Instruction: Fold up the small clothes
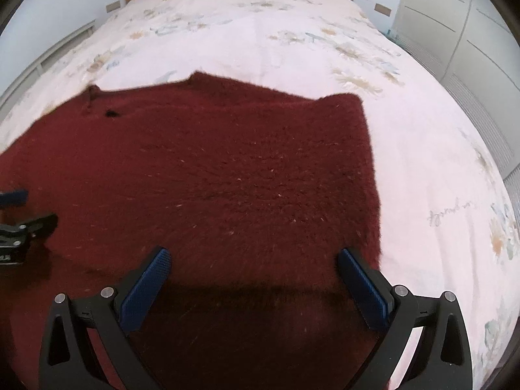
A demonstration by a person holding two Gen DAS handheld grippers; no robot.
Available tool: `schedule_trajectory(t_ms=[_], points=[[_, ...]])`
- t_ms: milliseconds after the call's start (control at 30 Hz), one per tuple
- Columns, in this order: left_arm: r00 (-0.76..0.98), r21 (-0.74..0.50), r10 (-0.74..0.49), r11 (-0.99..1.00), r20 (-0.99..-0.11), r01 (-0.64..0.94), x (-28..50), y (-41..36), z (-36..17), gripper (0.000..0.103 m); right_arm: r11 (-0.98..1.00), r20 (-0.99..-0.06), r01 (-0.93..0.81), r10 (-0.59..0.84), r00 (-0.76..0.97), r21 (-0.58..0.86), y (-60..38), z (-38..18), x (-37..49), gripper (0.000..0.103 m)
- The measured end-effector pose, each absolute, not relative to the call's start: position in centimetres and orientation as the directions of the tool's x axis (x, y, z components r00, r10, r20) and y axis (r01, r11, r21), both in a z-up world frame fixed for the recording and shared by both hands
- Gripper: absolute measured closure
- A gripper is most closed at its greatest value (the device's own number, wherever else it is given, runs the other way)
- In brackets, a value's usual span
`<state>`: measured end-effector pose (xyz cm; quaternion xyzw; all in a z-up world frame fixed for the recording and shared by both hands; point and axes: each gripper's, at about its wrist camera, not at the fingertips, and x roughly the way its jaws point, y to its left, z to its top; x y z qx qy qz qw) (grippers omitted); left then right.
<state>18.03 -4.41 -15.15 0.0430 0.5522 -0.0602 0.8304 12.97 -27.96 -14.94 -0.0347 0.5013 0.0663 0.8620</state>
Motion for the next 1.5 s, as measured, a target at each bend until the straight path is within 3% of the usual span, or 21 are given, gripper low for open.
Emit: schedule_trajectory(t_ms=[133, 267, 567, 767, 1100, 1167, 1200, 1233, 1267, 1300, 1333, 1500], points=[[0.373, -0.131, -0.16, 0.986, -0.914, 0.102, 17.8, -1.6, -12.8, 0.001, 0.989, -0.857, -0.146, 0.097, 0.506, 0.025, -27.7, -13.0, 11.1, 0.0], [0.44, -0.161, -0.14, 0.987, -0.887, -0.012, 16.7, 4.0, -9.5, 0.001, 0.988, -0.846, -0.149, 0.102, 0.524, 0.026, -28.0, -11.1, 9.6, 0.0], [0.498, -0.113, 0.179, 0.858, -0.848, -0.501, 10.6, 23.1, -5.0, 0.001, 0.993, -0.832, -0.119, 0.085, 0.548, 0.023, -28.6, -8.9, 8.5, 0.0], [0.392, -0.155, 0.264, 0.622, -0.881, -0.767, 6.8, 33.4, -7.1, 0.001, 0.994, -0.843, -0.106, 0.066, 0.533, 0.01, -28.7, -8.9, 8.0, 0.0], [0.325, -0.226, 0.122, 0.494, -0.938, -0.84, 6.3, 40.1, -10.3, 0.003, 0.994, -0.854, -0.107, 0.046, 0.519, -0.011, -28.4, -9.3, 8.2, 0.0], [0.314, -0.216, 0.11, 0.514, -0.943, -0.83, 6.5, 39.8, -10.8, 0.011, 0.994, -0.855, -0.108, 0.045, 0.516, -0.013, -28.3, -9.4, 8.2, 0.0], [0.315, -0.206, 0.119, 0.536, -0.942, -0.819, 6.7, 39.5, -10.7, 0.023, 0.994, -0.856, -0.108, 0.045, 0.515, -0.012, -28.4, -9.5, 8.2, 0.0], [0.319, -0.197, 0.128, 0.561, -0.939, -0.804, 6.7, 39.0, -10.4, 0.042, 0.994, -0.856, -0.108, 0.047, 0.514, -0.011, -28.4, -9.5, 8.2, 0.0], [0.327, -0.195, 0.132, 0.58, -0.936, -0.791, 7.0, 38.8, -10.4, 0.053, 0.994, -0.857, -0.107, 0.047, 0.513, -0.009, -28.4, -9.6, 8.2, 0.0], [0.34, -0.199, 0.128, 0.603, -0.932, -0.772, 7.3, 38.5, -10.1, 0.075, 0.994, -0.858, -0.107, 0.048, 0.512, -0.008, -28.4, -9.7, 8.3, 0.0], [0.345, -0.199, 0.125, 0.619, -0.93, -0.76, 7.4, 38.1, -9.8, 0.088, 0.994, -0.858, -0.107, 0.049, 0.512, -0.007, -28.5, -9.8, 8.3, 0.0], [0.362, -0.141, 0.164, 0.717, -0.918, -0.682, 8.1, 35.4, -6.4, 0.089, 0.994, -0.854, -0.107, 0.052, 0.518, -0.004, -28.7, -9.6, 8.4, 0.0]])
